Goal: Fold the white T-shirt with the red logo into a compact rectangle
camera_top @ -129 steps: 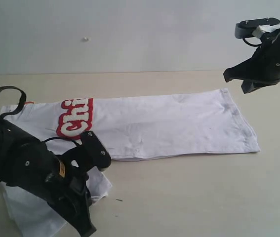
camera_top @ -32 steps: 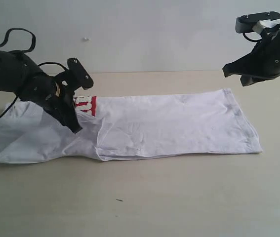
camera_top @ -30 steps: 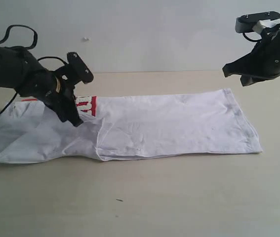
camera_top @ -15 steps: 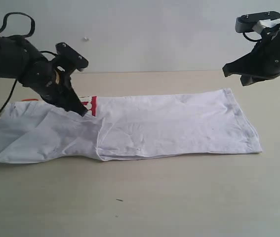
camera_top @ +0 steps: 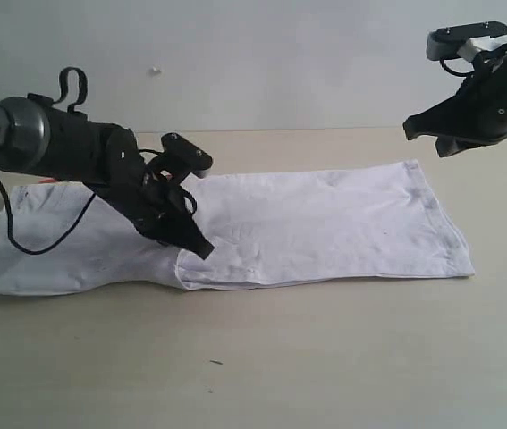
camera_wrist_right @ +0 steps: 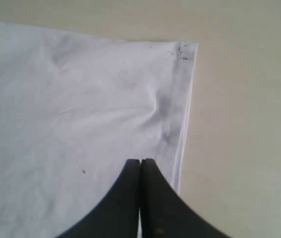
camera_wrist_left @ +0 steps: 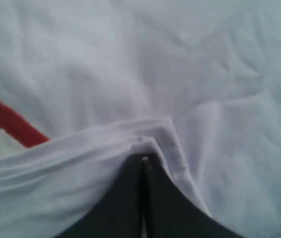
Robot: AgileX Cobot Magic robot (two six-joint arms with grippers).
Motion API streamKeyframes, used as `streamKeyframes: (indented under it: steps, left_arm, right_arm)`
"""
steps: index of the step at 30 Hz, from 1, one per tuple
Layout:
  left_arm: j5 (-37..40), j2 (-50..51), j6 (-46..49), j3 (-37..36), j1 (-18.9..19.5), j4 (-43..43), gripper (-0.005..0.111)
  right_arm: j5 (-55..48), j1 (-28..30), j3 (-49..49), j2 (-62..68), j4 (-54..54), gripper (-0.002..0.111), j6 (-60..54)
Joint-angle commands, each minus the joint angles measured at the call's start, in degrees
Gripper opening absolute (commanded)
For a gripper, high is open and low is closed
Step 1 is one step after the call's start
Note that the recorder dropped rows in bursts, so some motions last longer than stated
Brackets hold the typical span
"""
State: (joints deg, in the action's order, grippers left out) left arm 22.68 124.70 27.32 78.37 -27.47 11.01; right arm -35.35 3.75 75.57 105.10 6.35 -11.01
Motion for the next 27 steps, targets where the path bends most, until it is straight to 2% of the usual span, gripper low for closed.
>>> streamKeyframes:
  steps: [1, 9, 12, 14, 16, 18, 21, 22, 23, 27]
  left_arm:
    - [-0.9, 0.9, -0.6, 0.2, -0.5, 1.3, 0.000]
    - [0.5, -5.4, -0.6, 0.2, 0.7, 0.9, 0.000]
    - [1.8, -8.6, -4.2, 0.2, 3.9, 0.9, 0.000]
    - [3.5, -9.8, -9.3, 0.2, 7.7, 0.9, 0.004]
    - [5.6, -10.3, -12.0, 0.2, 11.8, 0.9, 0.013]
    - [8.4, -10.3, -13.5, 0.2, 15.9, 0.9, 0.029]
    - [11.4, -9.9, -14.6, 0.2, 21.8, 3.6, 0.066]
    - [11.9, -9.8, -14.6, 0.2, 23.7, 5.4, 0.075]
    - [12.2, -9.8, -14.5, 0.2, 25.5, 7.3, 0.078]
    - [13.7, -8.6, -13.9, 0.2, 30.8, 12.0, 0.071]
  right_arm:
    - [0.5, 0.3, -0.3, -0.3, 0.5, 0.000, -0.4]
    - [0.5, 0.3, -0.3, -0.3, 0.6, 0.000, -0.4]
    - [0.2, 0.3, -0.3, -0.3, 0.7, 0.000, -0.4]
    - [0.0, 0.3, -0.3, -0.3, 0.7, 0.000, -0.4]
    - [0.0, 0.3, -0.3, -0.3, 0.7, 0.000, -0.4]
    - [0.0, 0.3, -0.3, -0.3, 0.7, 0.000, -0.4]
    - [0.2, 0.3, -0.3, -0.3, 0.7, 0.000, -0.4]
    - [0.2, 0.3, -0.3, -0.3, 0.7, 0.000, -0.4]
    - [0.3, 0.3, -0.3, -0.3, 0.7, 0.000, -0.4]
    - [0.3, 0.3, -0.3, -0.3, 0.7, 0.000, -0.4]
